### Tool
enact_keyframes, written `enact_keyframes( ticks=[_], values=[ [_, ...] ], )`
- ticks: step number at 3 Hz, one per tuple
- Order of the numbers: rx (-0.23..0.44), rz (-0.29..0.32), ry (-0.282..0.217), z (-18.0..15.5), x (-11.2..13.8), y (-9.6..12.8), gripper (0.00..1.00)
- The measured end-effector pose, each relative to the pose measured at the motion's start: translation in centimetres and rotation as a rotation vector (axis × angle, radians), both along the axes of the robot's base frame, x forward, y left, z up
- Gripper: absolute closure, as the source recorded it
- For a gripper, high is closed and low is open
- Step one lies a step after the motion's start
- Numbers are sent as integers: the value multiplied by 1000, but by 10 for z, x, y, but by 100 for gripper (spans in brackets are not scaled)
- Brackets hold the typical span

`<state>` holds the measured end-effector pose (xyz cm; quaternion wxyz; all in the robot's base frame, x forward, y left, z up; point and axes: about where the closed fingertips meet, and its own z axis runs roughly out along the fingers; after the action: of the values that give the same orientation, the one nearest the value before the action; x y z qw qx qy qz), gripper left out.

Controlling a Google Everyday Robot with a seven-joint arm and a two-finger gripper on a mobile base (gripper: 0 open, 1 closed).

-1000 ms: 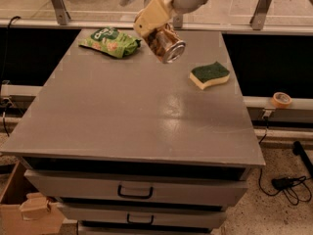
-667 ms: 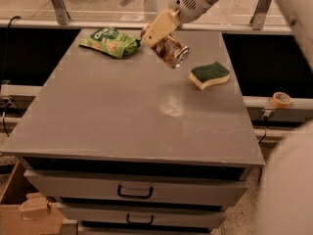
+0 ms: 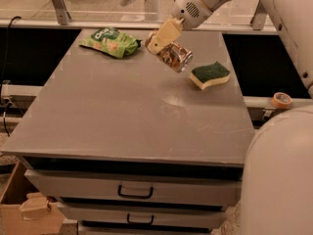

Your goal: Move orange can near sponge

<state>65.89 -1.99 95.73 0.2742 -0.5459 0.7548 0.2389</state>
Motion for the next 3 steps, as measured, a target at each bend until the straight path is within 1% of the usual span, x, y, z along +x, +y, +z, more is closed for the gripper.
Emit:
enact_keyframes(
  ticks=[1, 2, 3],
  values=[
    [10, 24, -119, 15, 4, -14, 100],
    [88, 62, -292, 47, 12, -47, 100],
    [212, 113, -448, 77, 17, -79, 100]
  ],
)
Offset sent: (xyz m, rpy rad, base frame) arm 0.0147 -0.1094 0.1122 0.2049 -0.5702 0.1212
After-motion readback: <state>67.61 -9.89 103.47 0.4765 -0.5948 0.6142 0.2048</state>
